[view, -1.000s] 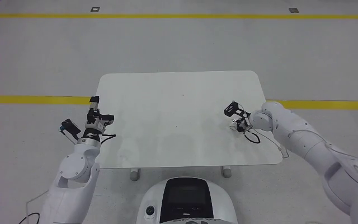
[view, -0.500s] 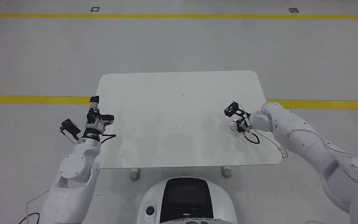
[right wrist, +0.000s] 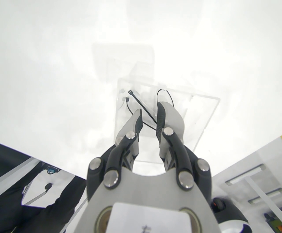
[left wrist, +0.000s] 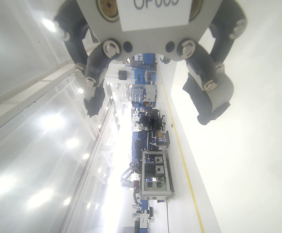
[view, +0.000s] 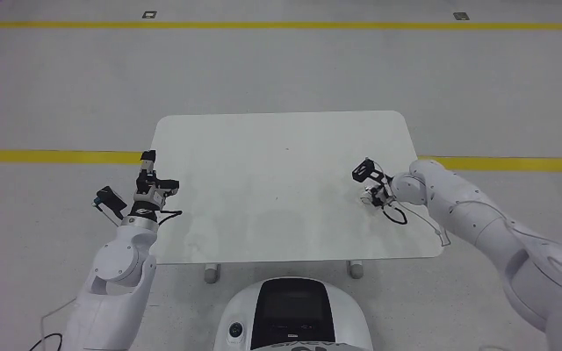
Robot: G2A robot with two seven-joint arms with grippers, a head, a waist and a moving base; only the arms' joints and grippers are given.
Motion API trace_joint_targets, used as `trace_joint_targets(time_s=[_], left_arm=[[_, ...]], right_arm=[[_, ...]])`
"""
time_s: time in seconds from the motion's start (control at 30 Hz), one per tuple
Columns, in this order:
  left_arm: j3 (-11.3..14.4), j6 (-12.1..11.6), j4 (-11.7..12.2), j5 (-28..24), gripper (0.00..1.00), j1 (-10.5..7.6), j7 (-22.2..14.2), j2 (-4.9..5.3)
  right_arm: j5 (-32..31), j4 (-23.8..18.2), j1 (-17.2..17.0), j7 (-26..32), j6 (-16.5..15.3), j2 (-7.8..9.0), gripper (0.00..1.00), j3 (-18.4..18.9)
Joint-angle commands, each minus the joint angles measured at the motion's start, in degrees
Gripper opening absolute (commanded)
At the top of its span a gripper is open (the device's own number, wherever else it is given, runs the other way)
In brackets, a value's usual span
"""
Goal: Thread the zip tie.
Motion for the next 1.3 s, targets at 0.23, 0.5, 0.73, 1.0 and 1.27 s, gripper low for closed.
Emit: trace_joint_targets(time_s=[0.23,0.5,0.73,1.0,1.27], left_arm=[[0.0,0.0,0.0,0.0,1.0,0.0,0.0,0.0],[0.0,0.0,0.0,0.0,1.0,0.0,0.0,0.0],[0.0,0.0,0.0,0.0,1.0,0.0,0.0,0.0],[0.0,0.0,0.0,0.0,1.0,0.0,0.0,0.0],[0.0,0.0,0.0,0.0,1.0,0.0,0.0,0.0]], right_arm=[[0.12,0.03,-0.12,-0.84,0.0,0.36,0.23,0.0],[0.78,0.42,-0.15,0.04,0.0,-0.05,0.18,0.0],[0.93,1.16,-0.11,0.5,0.0,-0.52,0.03,0.0],[0.44,0.74,0.38,-0.11,0.0,-0.16,0.0,0.0],[0.53,-1.82,0.63,-1.19,0.0,1.47,0.0,0.0]])
